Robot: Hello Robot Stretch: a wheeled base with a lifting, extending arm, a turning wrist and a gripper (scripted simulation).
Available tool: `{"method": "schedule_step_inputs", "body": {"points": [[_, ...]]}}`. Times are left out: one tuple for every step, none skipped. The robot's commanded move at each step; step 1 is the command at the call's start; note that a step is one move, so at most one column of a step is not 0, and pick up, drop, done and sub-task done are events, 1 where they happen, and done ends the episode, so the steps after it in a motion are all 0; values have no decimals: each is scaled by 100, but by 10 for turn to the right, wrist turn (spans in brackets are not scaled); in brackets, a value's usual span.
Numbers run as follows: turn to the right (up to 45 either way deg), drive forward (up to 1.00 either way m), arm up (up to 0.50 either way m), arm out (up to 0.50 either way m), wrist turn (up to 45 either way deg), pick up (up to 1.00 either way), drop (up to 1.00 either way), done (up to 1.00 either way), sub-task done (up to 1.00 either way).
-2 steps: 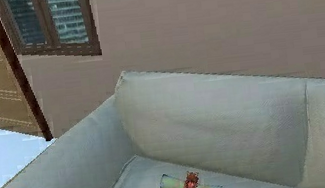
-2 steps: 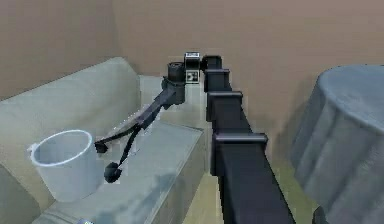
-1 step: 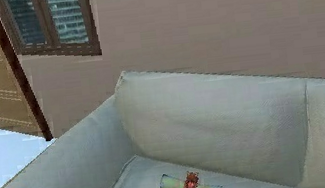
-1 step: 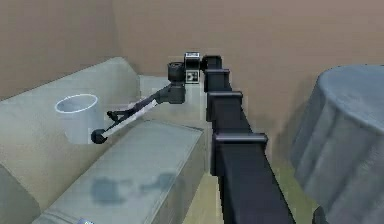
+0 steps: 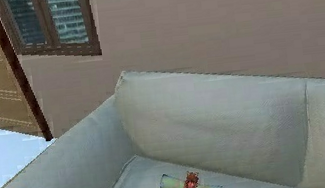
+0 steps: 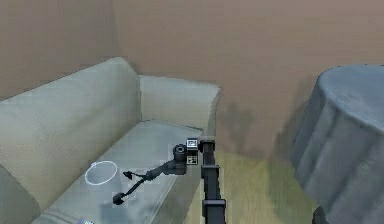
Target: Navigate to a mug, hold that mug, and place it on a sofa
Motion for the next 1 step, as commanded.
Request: {"method": "schedule_step_inputs", "body": {"points": [[0,0,-32,0,0,0,0,0,0]]}}
